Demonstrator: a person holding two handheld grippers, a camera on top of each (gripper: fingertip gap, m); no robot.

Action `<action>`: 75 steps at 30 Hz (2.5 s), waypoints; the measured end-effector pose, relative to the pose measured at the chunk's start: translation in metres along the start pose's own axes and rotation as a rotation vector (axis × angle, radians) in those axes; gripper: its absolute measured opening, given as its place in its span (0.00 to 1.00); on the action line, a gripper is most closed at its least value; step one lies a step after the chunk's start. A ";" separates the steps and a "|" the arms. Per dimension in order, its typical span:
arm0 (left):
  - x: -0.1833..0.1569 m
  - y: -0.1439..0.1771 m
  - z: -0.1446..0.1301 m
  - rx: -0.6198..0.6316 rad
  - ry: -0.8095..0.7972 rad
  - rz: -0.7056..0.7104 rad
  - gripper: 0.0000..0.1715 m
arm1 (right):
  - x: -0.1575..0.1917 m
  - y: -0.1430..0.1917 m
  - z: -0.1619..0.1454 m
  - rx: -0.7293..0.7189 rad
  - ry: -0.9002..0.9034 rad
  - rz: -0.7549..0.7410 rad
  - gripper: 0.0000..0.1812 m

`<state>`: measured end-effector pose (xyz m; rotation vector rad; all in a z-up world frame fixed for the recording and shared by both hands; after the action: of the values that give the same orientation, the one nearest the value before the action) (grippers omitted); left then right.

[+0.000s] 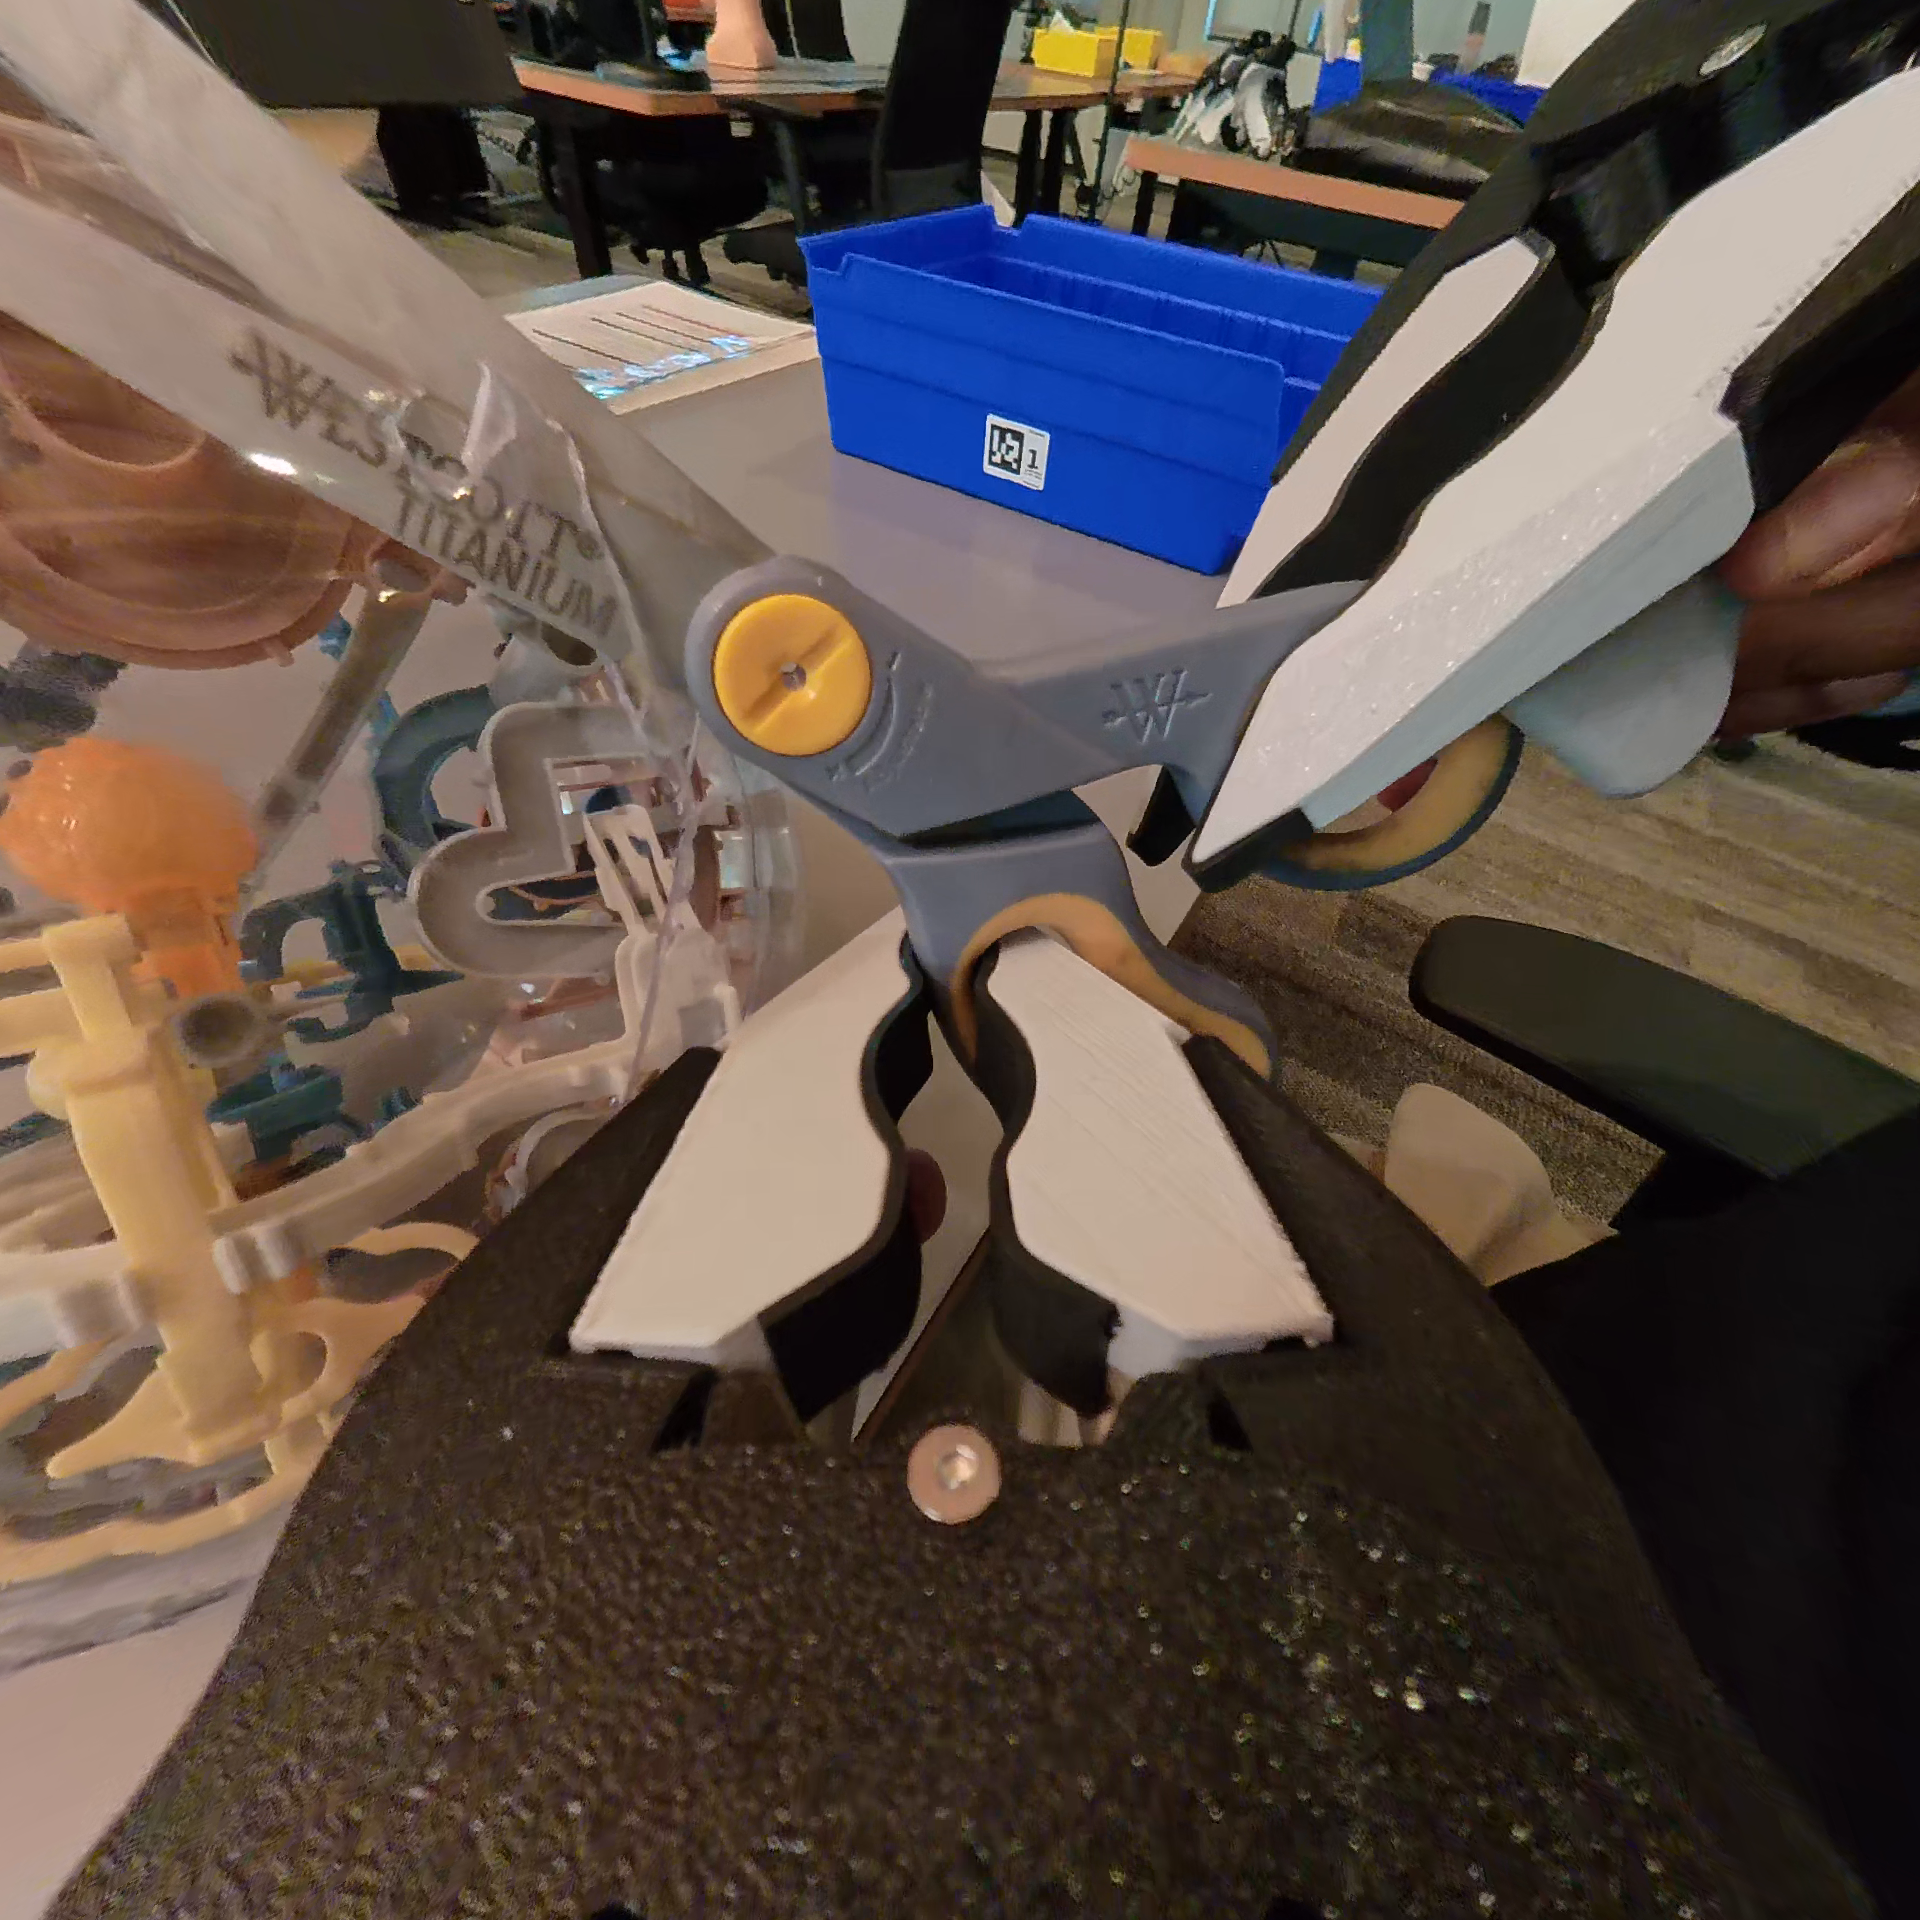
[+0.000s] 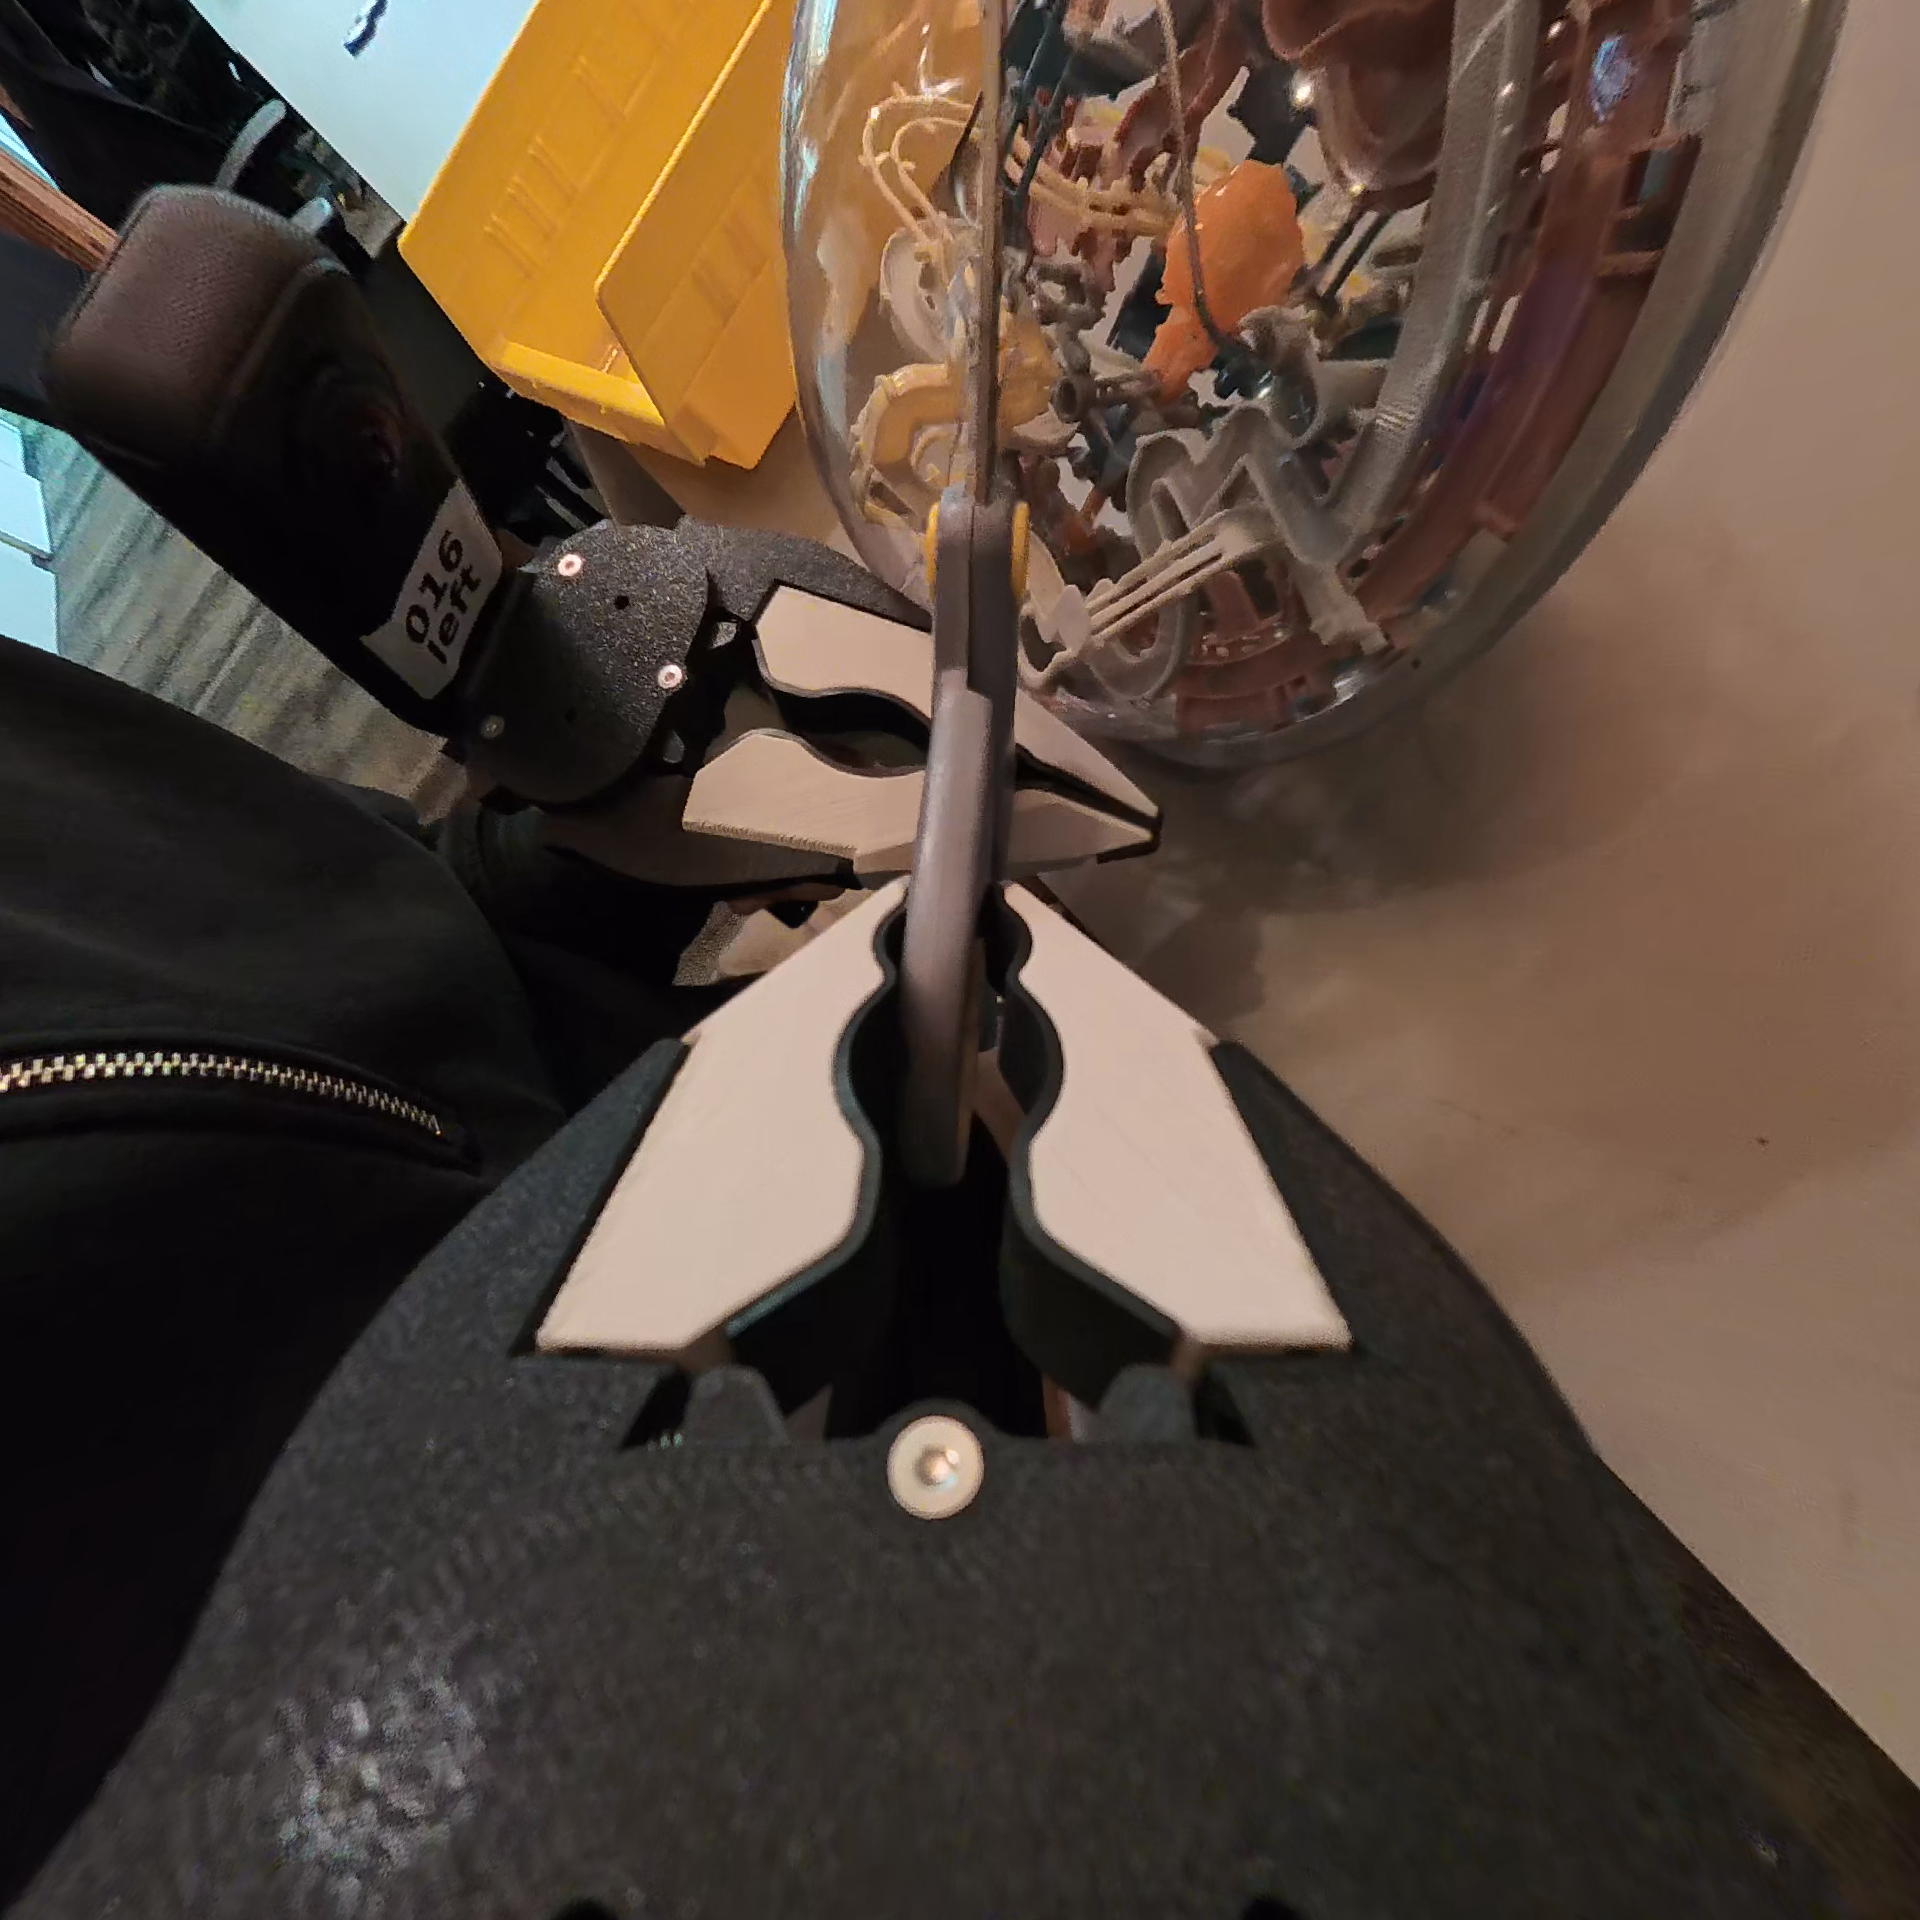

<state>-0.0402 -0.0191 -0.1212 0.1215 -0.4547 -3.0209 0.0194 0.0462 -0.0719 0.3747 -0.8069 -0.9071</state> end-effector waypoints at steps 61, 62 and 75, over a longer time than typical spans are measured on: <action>-0.002 0.010 0.004 -0.034 0.146 -0.078 0.00 | 0.004 -0.007 0.019 -0.066 0.008 0.070 0.05; -0.003 0.010 0.004 -0.025 0.140 -0.078 0.00 | 0.004 -0.007 0.018 -0.073 0.005 0.069 0.05; 0.005 0.018 0.005 -0.050 0.171 -0.069 0.00 | 0.000 -0.015 0.024 -0.114 0.003 0.115 0.05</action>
<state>-0.0446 -0.0354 -0.1114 0.3958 -0.3661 -3.0507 -0.0073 0.0378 -0.0651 0.2278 -0.7625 -0.8406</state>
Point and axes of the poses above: each gripper's, where its closed fingertips meet, y back along the fingers, z out of its top, x = y × z across the jaws, the point moved 6 cm from there along y, back along the fingers, and after that the axes turned 1 degree about -y, right-handed, at the moved point
